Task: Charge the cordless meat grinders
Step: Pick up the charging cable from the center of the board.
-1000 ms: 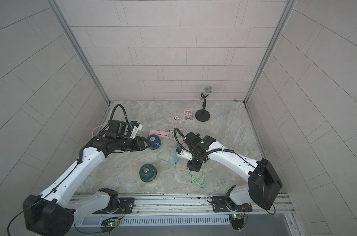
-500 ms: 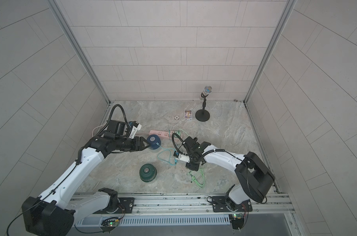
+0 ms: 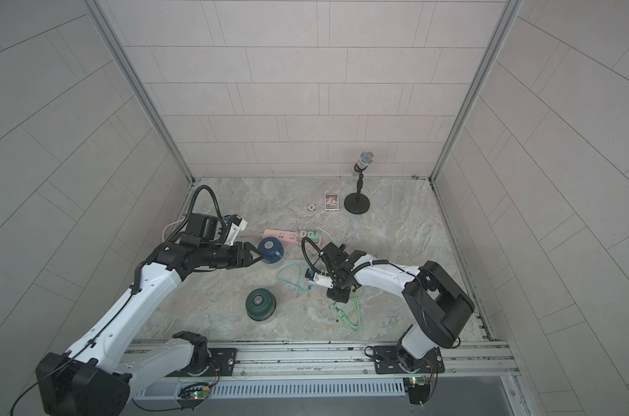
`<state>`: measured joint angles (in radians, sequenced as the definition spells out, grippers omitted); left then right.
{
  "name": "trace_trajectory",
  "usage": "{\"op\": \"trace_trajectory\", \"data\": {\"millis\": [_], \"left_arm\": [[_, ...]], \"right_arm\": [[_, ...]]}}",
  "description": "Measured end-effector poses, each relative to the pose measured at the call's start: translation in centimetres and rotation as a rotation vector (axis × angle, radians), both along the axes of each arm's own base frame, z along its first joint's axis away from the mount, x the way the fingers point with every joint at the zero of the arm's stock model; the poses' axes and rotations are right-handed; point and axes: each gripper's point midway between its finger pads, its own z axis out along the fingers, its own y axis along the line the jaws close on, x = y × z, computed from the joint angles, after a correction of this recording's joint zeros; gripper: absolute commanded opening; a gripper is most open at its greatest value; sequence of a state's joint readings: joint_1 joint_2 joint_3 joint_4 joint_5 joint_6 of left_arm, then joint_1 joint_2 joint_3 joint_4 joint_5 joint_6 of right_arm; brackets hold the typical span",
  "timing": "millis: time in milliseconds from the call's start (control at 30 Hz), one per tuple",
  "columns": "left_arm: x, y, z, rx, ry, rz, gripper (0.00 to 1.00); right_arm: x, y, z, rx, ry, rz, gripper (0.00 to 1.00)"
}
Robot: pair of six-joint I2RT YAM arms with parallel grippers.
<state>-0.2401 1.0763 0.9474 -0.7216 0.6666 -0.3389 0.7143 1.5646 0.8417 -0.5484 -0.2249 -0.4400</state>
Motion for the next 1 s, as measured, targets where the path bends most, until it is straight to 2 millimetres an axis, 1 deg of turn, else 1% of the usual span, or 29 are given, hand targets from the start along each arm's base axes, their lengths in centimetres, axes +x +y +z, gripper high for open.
{"op": "trace_trajectory", "data": {"millis": [33, 167, 333, 567, 800, 900, 1000], "left_arm": [[0.0, 0.0, 0.0, 0.000, 0.000, 0.002, 0.59], [0.0, 0.2, 0.1, -0.002, -0.002, 0.005, 0.59], [0.1, 0.4, 0.2, -0.002, -0.007, 0.011, 0.59], [0.2, 0.6, 0.3, -0.002, -0.012, 0.018, 0.59], [0.2, 0.6, 0.3, -0.002, -0.013, 0.018, 0.59], [0.2, 0.6, 0.3, -0.003, -0.013, 0.017, 0.59], [0.1, 0.5, 0.3, -0.007, -0.012, 0.014, 0.59]], "right_arm": [[-0.1, 0.0, -0.3, -0.008, 0.009, 0.000, 0.33], [0.1, 0.6, -0.3, -0.017, 0.013, 0.007, 0.27], [0.3, 1.1, -0.3, -0.021, 0.022, 0.003, 0.16], [0.4, 1.2, -0.3, -0.020, 0.025, -0.030, 0.12], [1.1, 0.7, 0.1, -0.034, -0.008, -0.093, 0.09], [1.6, 0.7, 1.0, -0.026, -0.028, -0.135, 0.08], [2.6, 1.4, 2.6, 0.009, -0.047, -0.169, 0.08]]}}
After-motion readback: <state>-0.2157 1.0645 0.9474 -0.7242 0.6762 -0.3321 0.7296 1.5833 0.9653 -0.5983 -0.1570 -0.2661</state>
